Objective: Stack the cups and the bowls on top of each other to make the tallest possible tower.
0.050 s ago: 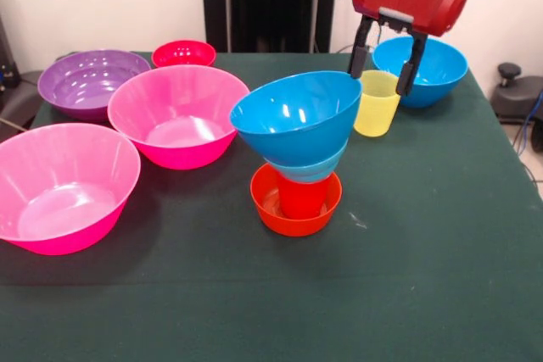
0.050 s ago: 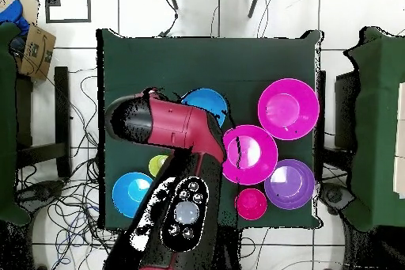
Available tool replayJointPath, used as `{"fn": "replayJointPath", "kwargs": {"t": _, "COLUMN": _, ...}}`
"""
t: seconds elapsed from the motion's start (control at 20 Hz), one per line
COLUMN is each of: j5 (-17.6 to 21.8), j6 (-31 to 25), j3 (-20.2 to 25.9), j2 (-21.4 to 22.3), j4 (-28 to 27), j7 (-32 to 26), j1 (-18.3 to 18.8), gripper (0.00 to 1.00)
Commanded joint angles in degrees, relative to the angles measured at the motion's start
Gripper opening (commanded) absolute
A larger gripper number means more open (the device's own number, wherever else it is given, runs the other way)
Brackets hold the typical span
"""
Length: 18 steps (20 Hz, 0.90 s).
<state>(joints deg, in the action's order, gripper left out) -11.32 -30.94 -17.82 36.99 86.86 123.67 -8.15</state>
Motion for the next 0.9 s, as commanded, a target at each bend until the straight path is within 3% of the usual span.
{"fn": "replayJointPath", "kwargs": {"t": 0.05, "j5": 4.0, "j6": 0.4, "j3": 4.3, "j2": -2.0, "j4": -2.7, "j7": 1.4, "j1": 0.0, "gripper": 1.00}}
{"fn": "replayJointPath", "kwargs": {"t": 0.35, "j5": 2.4, "j6": -9.9, "j3": 8.5, "j2": -0.3, "j4": -1.3, "j7": -2.0, "j1": 2.4, "gripper": 1.00}}
{"fn": "replayJointPath", "kwargs": {"t": 0.7, "j5": 2.9, "j6": -12.3, "j3": 10.5, "j2": 0.7, "j4": -2.0, "j7": -4.4, "j1": 3.9, "gripper": 1.00}}
{"fn": "replayJointPath", "kwargs": {"t": 0.9, "j5": 2.7, "j6": -18.7, "j3": 13.4, "j2": 3.5, "j4": -3.4, "j7": -9.1, "j1": 7.6, "gripper": 1.00}}
